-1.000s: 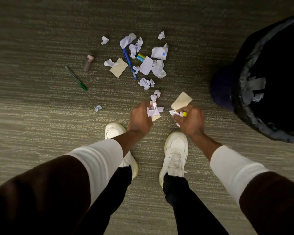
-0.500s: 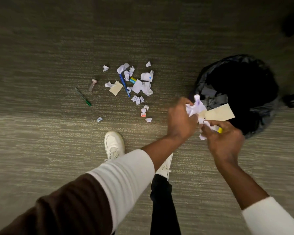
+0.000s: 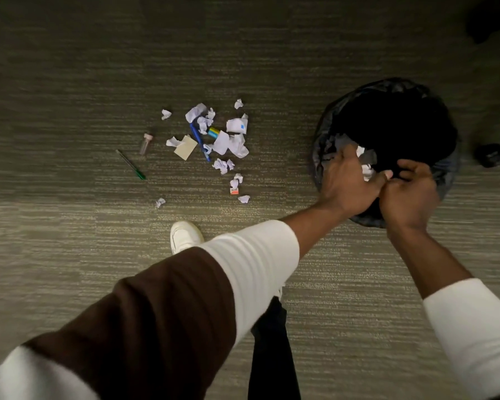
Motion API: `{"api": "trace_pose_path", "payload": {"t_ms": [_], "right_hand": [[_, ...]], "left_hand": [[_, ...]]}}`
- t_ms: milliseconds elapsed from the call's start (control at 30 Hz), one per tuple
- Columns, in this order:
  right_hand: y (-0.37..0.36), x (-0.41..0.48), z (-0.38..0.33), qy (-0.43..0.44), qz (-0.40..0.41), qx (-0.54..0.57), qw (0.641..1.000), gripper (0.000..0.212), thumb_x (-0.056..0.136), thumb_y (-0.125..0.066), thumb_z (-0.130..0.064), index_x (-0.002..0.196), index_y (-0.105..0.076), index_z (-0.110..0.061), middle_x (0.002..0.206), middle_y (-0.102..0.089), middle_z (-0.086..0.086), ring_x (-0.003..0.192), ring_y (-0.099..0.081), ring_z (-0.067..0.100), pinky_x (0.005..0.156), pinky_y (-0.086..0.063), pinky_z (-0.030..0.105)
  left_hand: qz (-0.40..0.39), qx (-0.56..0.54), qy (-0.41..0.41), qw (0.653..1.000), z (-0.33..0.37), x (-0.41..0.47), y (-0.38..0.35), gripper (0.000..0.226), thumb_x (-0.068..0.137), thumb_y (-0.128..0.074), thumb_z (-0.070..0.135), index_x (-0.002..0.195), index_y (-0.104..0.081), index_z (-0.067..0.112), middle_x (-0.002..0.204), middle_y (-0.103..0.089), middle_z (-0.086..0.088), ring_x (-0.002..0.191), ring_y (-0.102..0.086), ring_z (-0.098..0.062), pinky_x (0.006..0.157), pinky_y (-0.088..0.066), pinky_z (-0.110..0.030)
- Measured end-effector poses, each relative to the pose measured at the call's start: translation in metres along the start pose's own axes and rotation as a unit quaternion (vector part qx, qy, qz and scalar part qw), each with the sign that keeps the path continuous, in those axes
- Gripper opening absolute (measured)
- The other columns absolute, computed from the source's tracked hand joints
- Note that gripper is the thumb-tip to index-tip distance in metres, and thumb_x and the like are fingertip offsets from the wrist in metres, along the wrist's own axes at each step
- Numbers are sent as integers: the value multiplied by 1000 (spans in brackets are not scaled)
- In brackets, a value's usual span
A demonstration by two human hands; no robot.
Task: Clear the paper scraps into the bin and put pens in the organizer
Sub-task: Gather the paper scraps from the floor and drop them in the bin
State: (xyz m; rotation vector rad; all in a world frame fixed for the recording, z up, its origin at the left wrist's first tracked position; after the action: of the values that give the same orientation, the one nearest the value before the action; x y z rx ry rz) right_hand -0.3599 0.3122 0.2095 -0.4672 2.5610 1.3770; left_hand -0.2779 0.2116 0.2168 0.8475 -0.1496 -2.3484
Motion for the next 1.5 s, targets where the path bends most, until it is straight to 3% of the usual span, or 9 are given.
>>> {"api": "trace_pose_path", "payload": {"t_ms": [233,400,533,667,800,933,1167,1333,1500], "right_hand": [[-14,-38,-27,98,73,-3,993,43,83,-45,3,119,-66,-6,123,-59,23,109,-63,37,101,-48,41],[-51,-59,-49,187,-26,-7,982,26,85,-59,2,104,-74,-8,111,-66,16,101,-66,28,86,-47,24],[-97,-68,-73,248,-120,-26,961,21,88,-63,1,101,-74,-11,107,-68,8,93,-68,24,86,-56,39],[-160,-65,-92,260,-205,-148,932,27,87,-70,-15,114,-69,-16,114,-68,14,107,-66,37,91,-54,41],[-236,-45,-93,259,-305,-243,884,66,86,-75,-30,145,-47,-21,146,-51,18,131,-54,41,107,-50,45],[-306,-11,-83,293,-296,-275,867,93,84,-78,-45,159,-29,-19,162,-34,17,150,-35,39,121,-37,51],[-399,21,-83,377,-285,-337,814,117,75,-84,-56,163,-14,-24,166,-24,21,154,-25,44,123,-31,58],[-432,27,-85,417,-301,-362,777,110,81,-81,-51,165,-14,-27,173,0,21,157,-8,50,122,-22,67],[-422,7,-64,416,-290,-380,773,93,83,-79,-44,160,-30,-22,172,-9,17,155,-16,49,121,-32,62]], "left_hand": [[17,-66,-25,997,-19,-2,32,38,99,-69,26,133,-60,10,135,-67,-8,125,-64,-27,101,-54,-38],[87,-13,-7,996,-59,2,76,7,92,-67,13,93,-71,19,91,-78,0,87,-74,-22,80,-60,-38],[128,20,82,988,-112,10,128,11,90,-68,13,86,-69,23,85,-78,1,82,-73,-23,79,-60,-39],[122,127,104,979,-176,26,181,11,91,-65,17,99,-73,16,99,-78,-8,92,-74,-32,83,-61,-44],[85,300,87,946,-241,55,215,40,93,-65,27,131,-60,14,130,-63,-16,120,-63,-39,91,-59,-49],[37,390,57,918,-301,99,223,76,92,-71,36,153,-34,8,155,-38,-19,143,-40,-38,106,-52,-52],[25,421,-59,905,-346,163,208,100,80,-85,42,159,-31,14,171,-9,-25,157,-22,-46,114,-47,-53],[12,458,-107,882,-362,179,189,92,86,-75,49,160,-33,16,168,-20,-23,155,-19,-46,118,-41,-55],[12,449,-118,886,-365,158,174,55,98,-49,3,153,-42,6,165,-24,-28,153,-26,-46,115,-43,-51]]}}
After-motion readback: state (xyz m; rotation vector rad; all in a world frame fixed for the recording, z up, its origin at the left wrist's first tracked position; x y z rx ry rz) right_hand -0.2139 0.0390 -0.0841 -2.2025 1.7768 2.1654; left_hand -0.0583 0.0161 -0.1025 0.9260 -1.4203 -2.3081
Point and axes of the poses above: each hand's wrist, its own x-axis towards the middle knuckle, its own y-axis out of the back of the hand, z = x × y, the point moved 2 cm from there along x, towards the middle knuckle
